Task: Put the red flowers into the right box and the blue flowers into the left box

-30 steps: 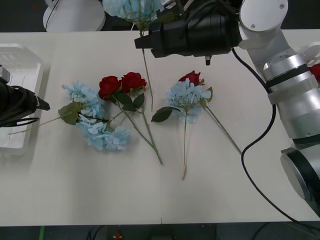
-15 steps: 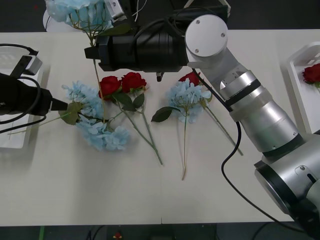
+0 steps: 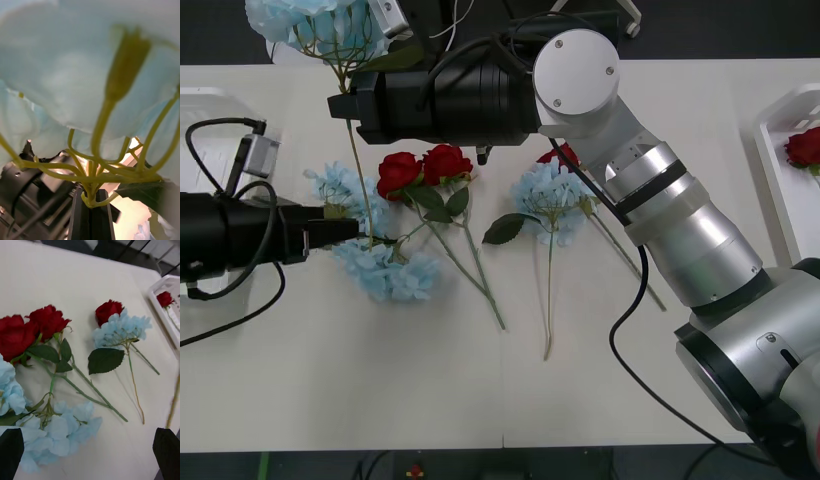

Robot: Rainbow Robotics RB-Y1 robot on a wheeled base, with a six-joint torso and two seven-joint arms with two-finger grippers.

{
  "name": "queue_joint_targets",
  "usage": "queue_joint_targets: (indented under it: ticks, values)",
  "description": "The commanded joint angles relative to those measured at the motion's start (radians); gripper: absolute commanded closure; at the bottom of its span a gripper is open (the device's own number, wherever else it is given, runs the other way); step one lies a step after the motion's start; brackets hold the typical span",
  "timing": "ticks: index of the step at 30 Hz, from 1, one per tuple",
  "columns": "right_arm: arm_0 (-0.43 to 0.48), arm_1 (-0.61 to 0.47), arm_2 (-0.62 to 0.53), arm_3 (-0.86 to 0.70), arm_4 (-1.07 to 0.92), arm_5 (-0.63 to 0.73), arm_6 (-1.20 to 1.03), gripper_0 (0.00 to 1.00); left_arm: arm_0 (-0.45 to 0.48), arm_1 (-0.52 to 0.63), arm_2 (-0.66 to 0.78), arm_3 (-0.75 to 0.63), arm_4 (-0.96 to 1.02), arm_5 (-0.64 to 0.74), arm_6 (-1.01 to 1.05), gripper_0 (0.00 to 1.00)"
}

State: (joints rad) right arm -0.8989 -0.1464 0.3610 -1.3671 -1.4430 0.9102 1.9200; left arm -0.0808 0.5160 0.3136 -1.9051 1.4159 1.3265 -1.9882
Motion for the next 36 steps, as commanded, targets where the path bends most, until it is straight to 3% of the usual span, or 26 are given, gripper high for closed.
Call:
queue_joint_targets:
  ticks: [1,8,18,27,28,30,31,36]
  values:
    - [-0.057,0.028,0.0,-0.013,0.009,-0.01,0.037,1.0,0.087,-0.025,0.107,-0.032,0.198,-0.016,-0.121,0.0]
    - [-0.057,0.03,0.006,-0.007,0.007,-0.01,0.037,1.0,0.139,-0.094,0.068,-0.032,0.365,-0.133,-0.253,0.0]
    - [-0.057,0.03,0.019,-0.007,0.003,-0.011,0.034,1.0,0.119,-0.157,-0.188,-0.032,0.255,-0.426,-0.279,0.0]
    - [-0.057,0.03,0.026,-0.007,-0.004,-0.01,0.028,1.0,0.088,-0.157,-0.288,-0.032,0.235,-0.506,-0.281,0.0]
    - [-0.057,0.03,0.026,-0.007,-0.004,-0.01,0.027,1.0,0.085,-0.157,-0.295,-0.032,0.235,-0.514,-0.281,0.15]
    - [-0.057,0.03,0.026,-0.007,-0.002,-0.01,0.027,1.0,0.081,-0.159,-0.304,-0.032,0.233,-0.53,-0.277,0.78]
    - [-0.057,0.03,0.026,-0.007,-0.002,-0.01,0.027,1.0,0.078,-0.159,-0.311,-0.034,0.233,-0.544,-0.274,1.0]
    - [-0.057,0.03,0.026,-0.007,-0.005,-0.01,0.021,1.0,0.073,-0.16,-0.32,-0.032,0.232,-0.569,-0.267,1.0]
